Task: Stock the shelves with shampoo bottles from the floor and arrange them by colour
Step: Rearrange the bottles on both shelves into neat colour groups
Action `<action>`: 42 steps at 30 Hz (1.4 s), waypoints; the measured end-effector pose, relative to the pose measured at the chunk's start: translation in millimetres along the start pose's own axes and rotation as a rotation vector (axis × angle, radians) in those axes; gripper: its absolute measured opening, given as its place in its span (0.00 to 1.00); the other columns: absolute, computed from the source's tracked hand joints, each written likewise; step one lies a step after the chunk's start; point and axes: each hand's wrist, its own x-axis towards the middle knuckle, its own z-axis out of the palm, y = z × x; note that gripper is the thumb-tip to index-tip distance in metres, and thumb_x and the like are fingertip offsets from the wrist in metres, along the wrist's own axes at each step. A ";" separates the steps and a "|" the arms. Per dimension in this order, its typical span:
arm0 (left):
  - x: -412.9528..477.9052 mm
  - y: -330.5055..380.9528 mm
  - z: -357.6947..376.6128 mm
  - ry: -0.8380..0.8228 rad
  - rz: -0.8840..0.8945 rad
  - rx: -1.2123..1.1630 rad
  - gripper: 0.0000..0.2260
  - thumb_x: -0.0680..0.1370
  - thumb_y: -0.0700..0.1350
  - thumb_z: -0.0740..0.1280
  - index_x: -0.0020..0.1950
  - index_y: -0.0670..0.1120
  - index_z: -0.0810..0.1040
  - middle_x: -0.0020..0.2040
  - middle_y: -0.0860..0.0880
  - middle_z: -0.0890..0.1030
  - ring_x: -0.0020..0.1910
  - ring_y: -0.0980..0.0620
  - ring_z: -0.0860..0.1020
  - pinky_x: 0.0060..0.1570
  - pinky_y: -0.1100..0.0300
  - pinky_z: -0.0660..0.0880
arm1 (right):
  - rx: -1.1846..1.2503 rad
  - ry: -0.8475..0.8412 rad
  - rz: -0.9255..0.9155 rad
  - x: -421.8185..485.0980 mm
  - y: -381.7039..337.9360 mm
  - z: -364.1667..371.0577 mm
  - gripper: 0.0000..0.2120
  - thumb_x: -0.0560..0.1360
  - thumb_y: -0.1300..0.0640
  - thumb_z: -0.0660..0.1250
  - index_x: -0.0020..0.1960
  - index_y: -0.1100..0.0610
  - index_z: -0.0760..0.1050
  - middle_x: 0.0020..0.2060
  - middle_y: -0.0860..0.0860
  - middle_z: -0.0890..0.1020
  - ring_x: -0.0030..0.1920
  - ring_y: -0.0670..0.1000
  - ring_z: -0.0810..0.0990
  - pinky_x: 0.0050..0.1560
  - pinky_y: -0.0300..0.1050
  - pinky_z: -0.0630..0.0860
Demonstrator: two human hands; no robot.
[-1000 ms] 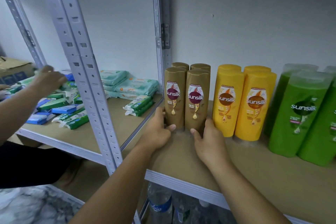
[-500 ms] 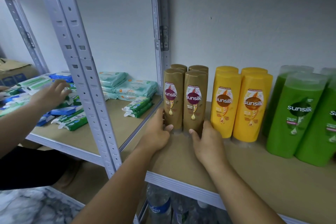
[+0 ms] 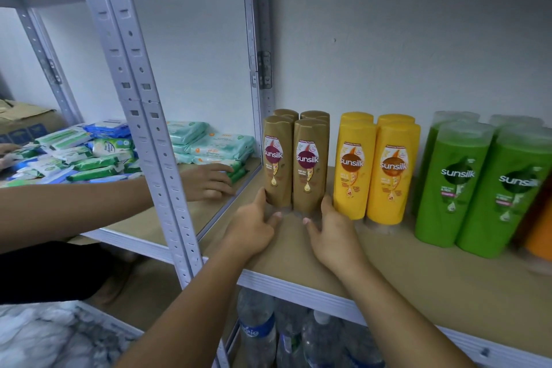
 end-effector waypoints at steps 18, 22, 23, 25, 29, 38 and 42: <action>-30.1 107.4 45.4 0.044 0.209 -0.243 0.18 0.79 0.49 0.70 0.68 0.51 0.75 0.56 0.52 0.84 0.50 0.56 0.82 0.51 0.60 0.77 | 0.100 0.323 0.135 -47.8 57.5 -88.9 0.23 0.77 0.56 0.71 0.70 0.57 0.72 0.63 0.55 0.80 0.61 0.56 0.79 0.58 0.48 0.76; -18.4 114.8 62.0 0.067 0.144 -0.271 0.21 0.76 0.55 0.72 0.68 0.54 0.73 0.53 0.55 0.84 0.48 0.55 0.82 0.52 0.52 0.80 | 0.108 0.270 0.126 -40.2 65.3 -89.2 0.29 0.77 0.55 0.71 0.74 0.59 0.66 0.63 0.55 0.80 0.62 0.58 0.79 0.54 0.45 0.75; -16.1 114.4 65.2 0.071 0.130 -0.272 0.22 0.76 0.56 0.72 0.67 0.55 0.72 0.53 0.55 0.84 0.48 0.56 0.82 0.52 0.51 0.81 | 0.084 0.250 0.136 -37.9 66.8 -88.2 0.32 0.77 0.53 0.71 0.76 0.60 0.63 0.64 0.57 0.80 0.63 0.59 0.79 0.55 0.47 0.76; -11.6 115.3 70.0 0.089 0.103 -0.266 0.20 0.76 0.57 0.72 0.65 0.54 0.73 0.53 0.55 0.84 0.48 0.56 0.82 0.52 0.51 0.81 | 0.059 0.220 0.147 -32.9 69.6 -85.9 0.34 0.77 0.51 0.71 0.78 0.61 0.61 0.62 0.58 0.81 0.60 0.61 0.80 0.53 0.50 0.78; -4.3 115.8 75.6 0.118 0.076 -0.239 0.18 0.77 0.55 0.72 0.64 0.52 0.75 0.52 0.53 0.84 0.47 0.54 0.82 0.51 0.51 0.81 | 0.048 0.219 0.161 -25.0 70.8 -82.4 0.30 0.77 0.53 0.71 0.75 0.59 0.64 0.55 0.57 0.84 0.53 0.61 0.83 0.44 0.48 0.75; -16.9 122.8 62.8 0.140 0.109 -0.212 0.14 0.78 0.55 0.71 0.60 0.52 0.78 0.49 0.55 0.83 0.46 0.56 0.80 0.44 0.61 0.76 | 0.049 0.179 0.091 -39.6 63.8 -101.4 0.27 0.78 0.51 0.70 0.73 0.51 0.66 0.55 0.51 0.84 0.52 0.56 0.83 0.47 0.48 0.79; -20.7 134.4 31.3 0.219 0.238 -0.167 0.15 0.78 0.55 0.70 0.63 0.52 0.79 0.52 0.53 0.84 0.49 0.55 0.82 0.48 0.55 0.80 | 0.002 0.164 -0.105 -47.8 49.3 -141.6 0.24 0.79 0.52 0.68 0.75 0.52 0.69 0.68 0.46 0.76 0.67 0.49 0.74 0.67 0.41 0.69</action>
